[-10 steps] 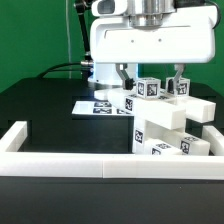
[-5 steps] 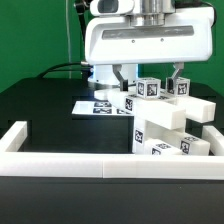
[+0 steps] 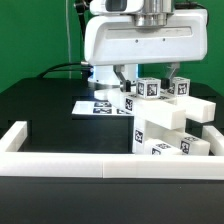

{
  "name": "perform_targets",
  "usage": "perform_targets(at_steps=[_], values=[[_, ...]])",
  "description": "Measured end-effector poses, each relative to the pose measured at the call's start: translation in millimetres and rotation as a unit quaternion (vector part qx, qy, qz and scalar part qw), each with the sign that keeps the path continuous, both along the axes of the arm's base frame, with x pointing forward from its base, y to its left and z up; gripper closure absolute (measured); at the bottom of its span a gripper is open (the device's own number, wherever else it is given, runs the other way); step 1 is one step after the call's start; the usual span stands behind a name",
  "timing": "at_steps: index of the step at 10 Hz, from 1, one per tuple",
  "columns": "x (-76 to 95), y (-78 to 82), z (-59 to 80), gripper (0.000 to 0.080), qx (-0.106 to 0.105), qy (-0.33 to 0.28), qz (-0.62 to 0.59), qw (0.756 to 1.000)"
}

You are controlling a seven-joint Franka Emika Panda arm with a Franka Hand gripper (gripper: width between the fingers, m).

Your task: Assemble chair

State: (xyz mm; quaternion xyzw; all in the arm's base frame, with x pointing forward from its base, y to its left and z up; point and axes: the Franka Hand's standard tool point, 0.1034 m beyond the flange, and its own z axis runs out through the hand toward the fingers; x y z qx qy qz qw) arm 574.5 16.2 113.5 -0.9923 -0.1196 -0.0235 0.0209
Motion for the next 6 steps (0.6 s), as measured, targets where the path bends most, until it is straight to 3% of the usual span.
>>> perform_targets(at_steps=[1, 2, 3, 6], values=[[0.0, 0.0, 0.0, 0.0402, 0.000, 0.000, -0.005, 1.000], [0.0, 0.0, 0.0, 0.0402, 0.000, 0.000, -0.005, 1.000], [0.0, 0.0, 0.0, 0.0518, 0.000, 0.000, -0.005, 1.000], [0.0, 0.2, 0.0, 0.0518, 0.002, 0.001, -0.024, 1.000]])
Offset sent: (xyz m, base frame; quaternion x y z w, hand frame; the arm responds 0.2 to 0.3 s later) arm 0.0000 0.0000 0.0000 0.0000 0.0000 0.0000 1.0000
